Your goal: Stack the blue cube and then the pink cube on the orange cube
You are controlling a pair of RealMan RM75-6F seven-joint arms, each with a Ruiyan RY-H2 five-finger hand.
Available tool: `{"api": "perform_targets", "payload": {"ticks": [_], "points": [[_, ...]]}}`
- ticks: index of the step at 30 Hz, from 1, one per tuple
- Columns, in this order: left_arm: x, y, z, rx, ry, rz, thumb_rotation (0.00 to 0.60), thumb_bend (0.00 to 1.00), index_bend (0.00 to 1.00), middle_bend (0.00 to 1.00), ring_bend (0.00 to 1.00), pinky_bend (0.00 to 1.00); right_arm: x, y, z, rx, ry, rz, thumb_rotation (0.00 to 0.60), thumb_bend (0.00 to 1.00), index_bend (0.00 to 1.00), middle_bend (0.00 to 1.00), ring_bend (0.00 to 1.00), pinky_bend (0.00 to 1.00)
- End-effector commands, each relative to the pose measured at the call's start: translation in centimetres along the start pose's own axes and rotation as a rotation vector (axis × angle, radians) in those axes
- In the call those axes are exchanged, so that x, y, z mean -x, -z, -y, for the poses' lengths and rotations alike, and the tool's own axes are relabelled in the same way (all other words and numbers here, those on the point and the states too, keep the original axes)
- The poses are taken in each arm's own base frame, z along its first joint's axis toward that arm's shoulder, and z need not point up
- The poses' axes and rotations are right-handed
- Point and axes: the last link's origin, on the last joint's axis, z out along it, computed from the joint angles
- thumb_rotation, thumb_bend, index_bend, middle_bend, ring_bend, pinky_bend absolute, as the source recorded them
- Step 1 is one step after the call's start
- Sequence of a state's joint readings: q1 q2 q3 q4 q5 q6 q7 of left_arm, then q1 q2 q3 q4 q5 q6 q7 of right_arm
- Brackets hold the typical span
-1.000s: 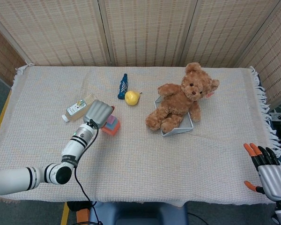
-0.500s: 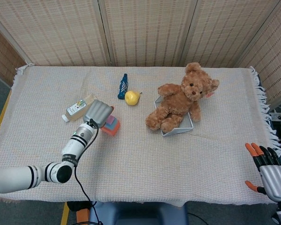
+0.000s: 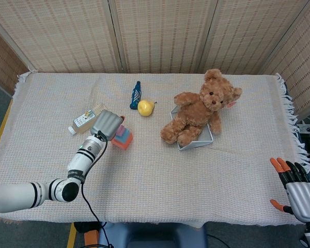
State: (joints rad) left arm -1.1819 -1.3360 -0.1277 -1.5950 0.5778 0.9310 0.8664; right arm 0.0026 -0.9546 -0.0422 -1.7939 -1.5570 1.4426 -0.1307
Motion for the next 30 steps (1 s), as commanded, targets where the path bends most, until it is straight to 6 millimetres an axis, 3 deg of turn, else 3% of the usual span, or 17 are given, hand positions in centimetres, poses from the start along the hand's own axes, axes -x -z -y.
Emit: {"api": "perform_targets", "payload": {"ticks": [1, 8, 14, 19, 22, 24, 26, 27, 28, 30], "points": [[0.0, 0.0, 0.0, -0.001, -0.001, -0.001, 0.600, 0.32, 0.35, 1.00, 1.00, 1.00, 0.0, 0.0, 0.0, 0.000, 0.000, -0.001, 0.600, 0.03, 0.00, 0.00, 0.00, 0.00], [-0.1, 0.3, -0.1, 0.005, 0.006, -0.004, 0.600, 0.32, 0.34, 1.00, 1.00, 1.00, 0.0, 0.0, 0.0, -0.003, -0.001, 0.000, 0.600, 0.03, 0.00, 0.00, 0.00, 0.00], [-0.3, 1.9, 0.0, 0.018, 0.028, -0.006, 0.600, 0.32, 0.29, 1.00, 1.00, 1.00, 0.0, 0.0, 0.1, -0.006, 0.000, -0.003, 0.600, 0.03, 0.00, 0.00, 0.00, 0.00], [-0.2, 4.6, 0.3, 0.030, 0.054, -0.013, 0.600, 0.32, 0.26, 1.00, 1.00, 1.00, 0.1, 0.1, 0.3, -0.018, 0.003, 0.006, 0.600, 0.03, 0.00, 0.00, 0.00, 0.00], [0.6, 8.1, 1.0, 0.032, 0.145, -0.060, 0.600, 0.33, 0.24, 0.98, 0.99, 1.00, 0.0, 0.3, 0.4, -0.026, 0.002, 0.003, 0.600, 0.03, 0.00, 0.00, 0.00, 0.00], [2.4, 12.0, 2.2, 0.023, 0.201, -0.090, 0.600, 0.33, 0.23, 0.79, 0.86, 0.97, -0.1, 0.5, 0.4, -0.032, 0.001, -0.008, 0.600, 0.03, 0.00, 0.00, 0.00, 0.00], [4.6, 15.8, 3.6, -0.002, 0.215, -0.113, 0.600, 0.33, 0.23, 0.41, 0.50, 0.75, -0.2, 0.6, 0.4, -0.036, 0.000, -0.020, 0.600, 0.03, 0.00, 0.00, 0.00, 0.00], [6.2, 18.4, 4.3, -0.015, 0.239, -0.134, 0.600, 0.33, 0.23, 0.27, 0.35, 0.62, -0.2, 0.7, 0.4, -0.037, -0.002, -0.028, 0.600, 0.03, 0.00, 0.00, 0.00, 0.00], [7.4, 20.3, 4.6, -0.024, 0.271, -0.154, 0.600, 0.33, 0.23, 0.17, 0.23, 0.48, -0.2, 0.7, 0.4, -0.038, -0.004, -0.034, 0.600, 0.03, 0.00, 0.00, 0.00, 0.00], [10.0, 24.2, 5.6, -0.042, 0.345, -0.230, 0.600, 0.32, 0.24, 0.08, 0.09, 0.30, -0.1, 0.7, 0.4, -0.035, -0.011, -0.046, 0.600, 0.03, 0.00, 0.00, 0.00, 0.00]]}}
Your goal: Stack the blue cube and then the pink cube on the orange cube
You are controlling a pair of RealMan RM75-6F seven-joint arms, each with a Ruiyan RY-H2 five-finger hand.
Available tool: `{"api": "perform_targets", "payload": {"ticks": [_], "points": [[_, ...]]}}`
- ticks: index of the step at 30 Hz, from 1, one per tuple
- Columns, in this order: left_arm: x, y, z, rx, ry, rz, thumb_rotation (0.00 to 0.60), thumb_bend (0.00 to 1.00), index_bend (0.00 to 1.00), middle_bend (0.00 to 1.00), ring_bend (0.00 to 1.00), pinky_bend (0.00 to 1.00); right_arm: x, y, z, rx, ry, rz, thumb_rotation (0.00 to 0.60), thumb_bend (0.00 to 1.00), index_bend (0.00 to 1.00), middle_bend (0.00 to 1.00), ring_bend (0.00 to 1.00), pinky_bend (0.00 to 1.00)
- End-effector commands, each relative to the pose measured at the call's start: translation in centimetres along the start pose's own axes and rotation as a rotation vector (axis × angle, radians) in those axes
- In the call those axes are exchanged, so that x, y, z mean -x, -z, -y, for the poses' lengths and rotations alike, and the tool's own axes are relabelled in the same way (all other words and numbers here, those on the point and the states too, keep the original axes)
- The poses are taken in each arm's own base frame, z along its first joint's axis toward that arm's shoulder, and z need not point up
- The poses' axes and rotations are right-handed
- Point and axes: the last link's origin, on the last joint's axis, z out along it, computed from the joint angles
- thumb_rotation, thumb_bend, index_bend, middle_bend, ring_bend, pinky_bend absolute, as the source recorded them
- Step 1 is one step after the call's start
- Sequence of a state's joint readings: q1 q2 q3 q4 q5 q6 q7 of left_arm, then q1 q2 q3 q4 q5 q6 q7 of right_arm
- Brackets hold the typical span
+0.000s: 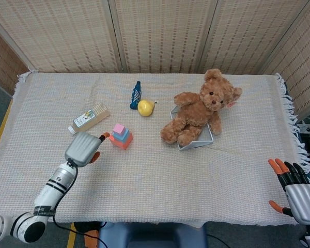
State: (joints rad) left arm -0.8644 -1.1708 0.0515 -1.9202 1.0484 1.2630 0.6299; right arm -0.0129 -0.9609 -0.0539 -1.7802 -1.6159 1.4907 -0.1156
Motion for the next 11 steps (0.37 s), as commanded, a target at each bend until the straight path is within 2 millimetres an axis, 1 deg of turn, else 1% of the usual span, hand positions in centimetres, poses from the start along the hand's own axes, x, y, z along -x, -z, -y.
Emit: {"api": "perform_targets", "payload": {"ticks": [1, 2, 3, 6, 8, 11], "points": [[5.2, 14.5, 3.8, -0.076, 0.227, -0.164, 0.600, 0.32, 0.24, 0.05, 0.04, 0.23, 0.1, 0.1, 0.1, 0.003, -0.008, -0.016, 0.600, 0.03, 0.00, 0.00, 0.00, 0.00], [6.0, 15.7, 4.3, -0.088, 0.247, -0.215, 0.600, 0.32, 0.24, 0.03, 0.01, 0.19, 0.2, 0.1, 0.1, 0.003, -0.007, -0.019, 0.600, 0.03, 0.00, 0.00, 0.00, 0.00], [7.0, 17.2, 4.9, -0.112, 0.273, -0.270, 0.600, 0.32, 0.24, 0.02, 0.00, 0.17, 0.3, 0.1, 0.2, 0.001, -0.005, -0.020, 0.600, 0.03, 0.00, 0.00, 0.00, 0.00], [9.0, 19.3, 6.3, -0.152, 0.343, -0.327, 0.600, 0.32, 0.24, 0.00, 0.00, 0.15, 0.4, 0.2, 0.4, -0.014, -0.001, -0.027, 0.600, 0.03, 0.00, 0.00, 0.00, 0.00], [9.7, 19.7, 6.9, -0.150, 0.376, -0.292, 0.600, 0.32, 0.24, 0.00, 0.00, 0.14, 0.3, 0.3, 0.6, -0.025, -0.004, -0.043, 0.600, 0.03, 0.00, 0.00, 0.00, 0.00], [9.6, 19.7, 7.3, -0.128, 0.391, -0.273, 0.600, 0.33, 0.24, 0.00, 0.00, 0.13, 0.3, 0.6, 0.7, -0.035, -0.004, -0.066, 0.600, 0.03, 0.00, 0.00, 0.00, 0.00]]}}
